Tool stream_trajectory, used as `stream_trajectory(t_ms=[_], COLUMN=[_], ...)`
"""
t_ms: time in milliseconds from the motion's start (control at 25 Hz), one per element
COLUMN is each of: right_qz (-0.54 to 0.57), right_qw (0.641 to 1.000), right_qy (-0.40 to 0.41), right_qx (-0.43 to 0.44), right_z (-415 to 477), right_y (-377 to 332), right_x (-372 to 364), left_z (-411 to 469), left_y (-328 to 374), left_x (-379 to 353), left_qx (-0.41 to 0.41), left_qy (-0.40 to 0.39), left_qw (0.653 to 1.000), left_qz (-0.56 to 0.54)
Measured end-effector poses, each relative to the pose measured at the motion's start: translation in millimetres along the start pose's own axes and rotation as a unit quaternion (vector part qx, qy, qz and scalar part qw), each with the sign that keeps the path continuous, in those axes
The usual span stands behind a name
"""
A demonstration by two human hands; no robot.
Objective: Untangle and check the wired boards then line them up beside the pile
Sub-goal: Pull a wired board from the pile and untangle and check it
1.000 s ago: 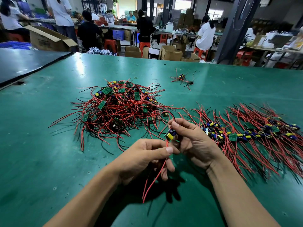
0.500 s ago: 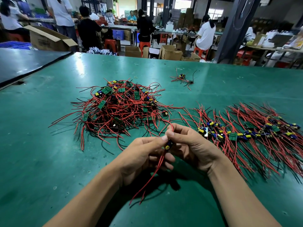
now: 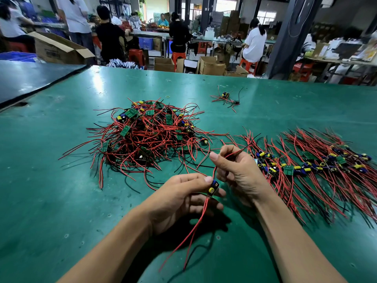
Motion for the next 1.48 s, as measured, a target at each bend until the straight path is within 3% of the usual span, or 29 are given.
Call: stream_trajectory(t_ms=[320, 440, 560, 720, 880, 1080, 1160, 1360, 1480], right_qz=[-0.039, -0.091, -0.108, -0.237, -0.405, -0.489, -0.446, -0.279, -0.149], right_qw=[0.997, 0.979, 0.968, 0.963, 0.911, 0.856, 0.879, 0.960, 0.986], right_qy=[-0.032, -0.104, -0.150, -0.113, -0.069, 0.035, 0.053, -0.026, -0.036], right_qx=[-0.051, -0.147, -0.170, -0.068, 0.027, 0.162, 0.160, -0.001, -0.069], right_z=[-1.0, -12.3, -20.1, -13.1, -9.7, -11.5, -11.6, -7.5, -11.2], right_y=[12.1, 24.7, 25.5, 10.5, 1.3, -12.1, -9.0, 10.9, 16.8], right_x=[-10.2, -20.6, -27.9, -22.5, -23.5, -22.9, -21.2, -19.4, -21.4], left_z=[3.2, 5.7, 6.8, 6.4, 5.4, 6.3, 6.1, 5.6, 7.2], left_y=[0.4, 3.3, 3.8, 2.4, 6.2, 7.1, 7.6, 4.7, 5.1], left_x=[9.7, 17.5, 23.7, 27.0, 27.9, 31.6, 31.8, 31.9, 29.9], left_qx=[-0.028, -0.059, -0.073, -0.078, -0.107, -0.099, -0.091, -0.073, -0.094], left_qy=[0.051, 0.088, 0.126, 0.176, 0.201, 0.200, 0.194, 0.170, 0.160], left_qw=[0.998, 0.994, 0.989, 0.978, 0.966, 0.967, 0.969, 0.979, 0.979], left_qz=[0.028, 0.020, 0.029, 0.085, 0.120, 0.120, 0.122, 0.091, 0.089])
Point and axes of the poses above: each hand's wrist, its own z-axis towards the middle knuckle, its own x-axis out of the back of the hand, y = z × x, the point moved 6 cm from there along z, towards the middle knuckle, and after that the axes turned 3 degrees about -z, right-handed, at the moved point
